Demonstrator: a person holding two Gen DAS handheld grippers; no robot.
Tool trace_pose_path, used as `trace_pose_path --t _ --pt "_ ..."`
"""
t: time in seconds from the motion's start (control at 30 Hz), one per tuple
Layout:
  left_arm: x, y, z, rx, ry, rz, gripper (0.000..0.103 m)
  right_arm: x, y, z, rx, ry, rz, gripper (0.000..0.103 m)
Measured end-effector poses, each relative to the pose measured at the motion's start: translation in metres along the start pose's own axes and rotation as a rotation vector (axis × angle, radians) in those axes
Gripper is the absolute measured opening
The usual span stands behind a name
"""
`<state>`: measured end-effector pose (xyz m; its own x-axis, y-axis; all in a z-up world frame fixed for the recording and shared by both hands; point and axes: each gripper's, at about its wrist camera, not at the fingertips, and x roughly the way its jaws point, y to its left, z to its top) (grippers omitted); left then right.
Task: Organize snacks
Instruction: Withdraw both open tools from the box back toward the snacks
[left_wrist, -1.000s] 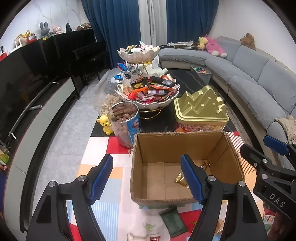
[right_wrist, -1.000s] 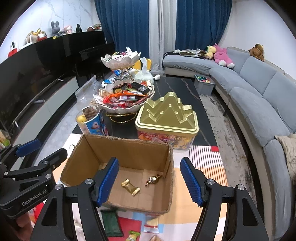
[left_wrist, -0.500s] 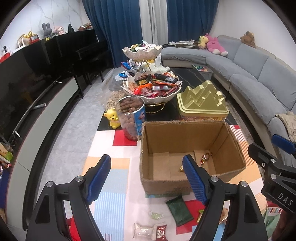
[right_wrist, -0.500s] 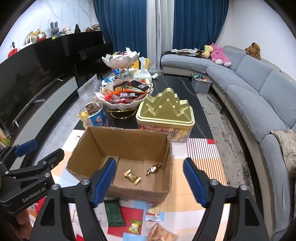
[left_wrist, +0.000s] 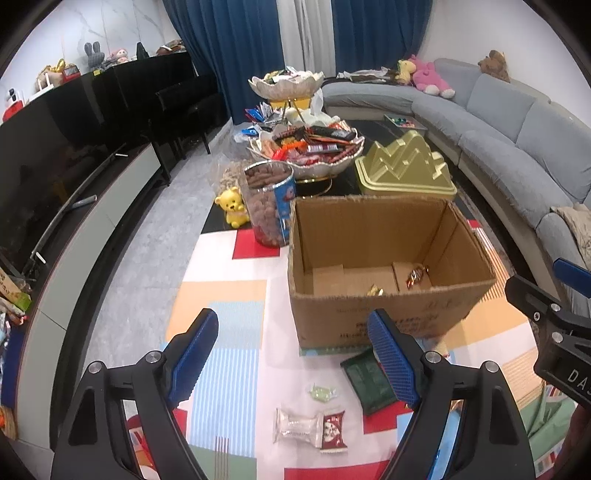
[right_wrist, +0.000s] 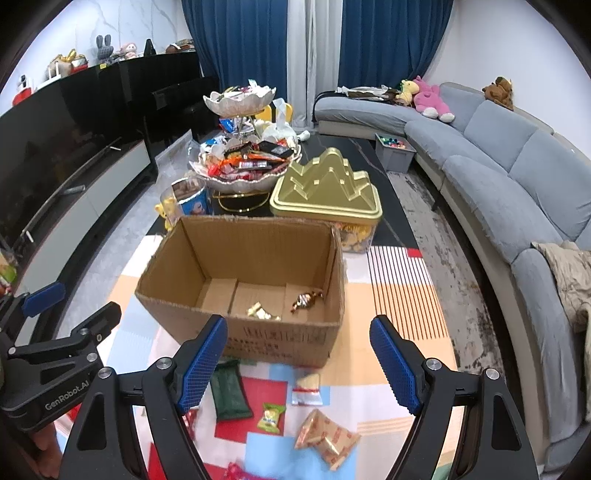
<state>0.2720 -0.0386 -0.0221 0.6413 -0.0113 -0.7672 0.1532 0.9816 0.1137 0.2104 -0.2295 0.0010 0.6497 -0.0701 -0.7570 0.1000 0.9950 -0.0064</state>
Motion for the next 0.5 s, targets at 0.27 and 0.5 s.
trace_pose_path --t 0.27,0.5 --pt "0.002 -0.014 -0.026 0.019 0.022 -0.003 0.083 0.000 -0.008 -0.025 -0.029 0.024 -0.020 0.080" --pt "0.007 -0.025 -0.049 0.036 0.044 -0.014 0.083 0.003 -0.012 -0.048 -0.036 0.060 -0.020 0.080"
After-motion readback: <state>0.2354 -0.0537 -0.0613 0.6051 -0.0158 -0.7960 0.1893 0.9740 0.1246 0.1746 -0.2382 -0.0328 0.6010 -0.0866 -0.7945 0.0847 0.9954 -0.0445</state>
